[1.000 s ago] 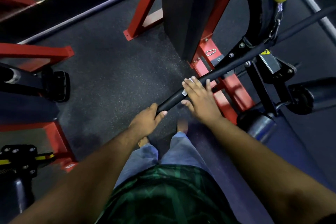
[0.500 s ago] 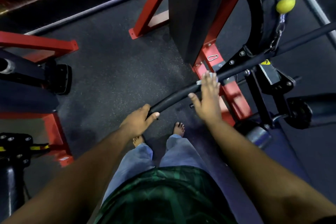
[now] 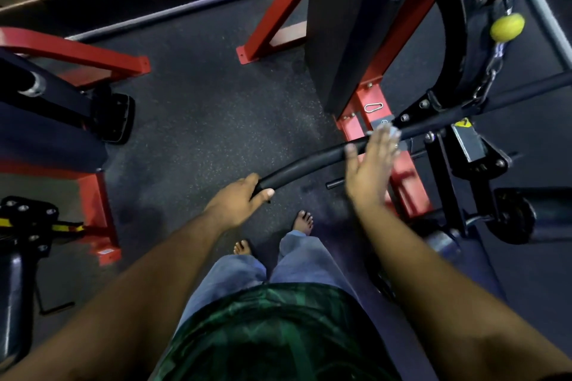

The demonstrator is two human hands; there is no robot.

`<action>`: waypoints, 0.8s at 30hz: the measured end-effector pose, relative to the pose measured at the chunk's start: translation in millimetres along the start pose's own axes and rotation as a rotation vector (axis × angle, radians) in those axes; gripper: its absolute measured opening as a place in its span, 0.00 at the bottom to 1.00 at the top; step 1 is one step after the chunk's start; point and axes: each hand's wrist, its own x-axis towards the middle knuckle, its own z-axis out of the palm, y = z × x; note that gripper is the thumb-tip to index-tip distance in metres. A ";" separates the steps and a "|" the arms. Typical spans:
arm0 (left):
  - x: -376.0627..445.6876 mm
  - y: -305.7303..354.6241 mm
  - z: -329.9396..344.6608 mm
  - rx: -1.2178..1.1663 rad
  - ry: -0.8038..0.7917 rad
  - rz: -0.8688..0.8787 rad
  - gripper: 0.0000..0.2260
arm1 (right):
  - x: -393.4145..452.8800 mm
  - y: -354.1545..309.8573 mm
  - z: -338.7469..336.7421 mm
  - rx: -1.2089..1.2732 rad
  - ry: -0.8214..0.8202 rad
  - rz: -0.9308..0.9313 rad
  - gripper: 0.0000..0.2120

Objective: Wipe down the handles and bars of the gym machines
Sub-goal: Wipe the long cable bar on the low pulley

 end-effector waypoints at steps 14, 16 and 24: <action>-18.1 -42.9 -5.0 0.058 -0.047 -0.030 0.20 | -37.8 -39.1 12.4 -0.154 -0.105 -0.221 0.37; -22.1 -47.0 -2.0 0.042 -0.036 -0.006 0.18 | -79.4 -69.6 38.2 -0.226 -0.171 -0.364 0.35; -34.0 -64.5 -0.7 -0.040 0.042 0.067 0.21 | -94.0 -76.2 38.3 -0.374 -0.149 -0.539 0.26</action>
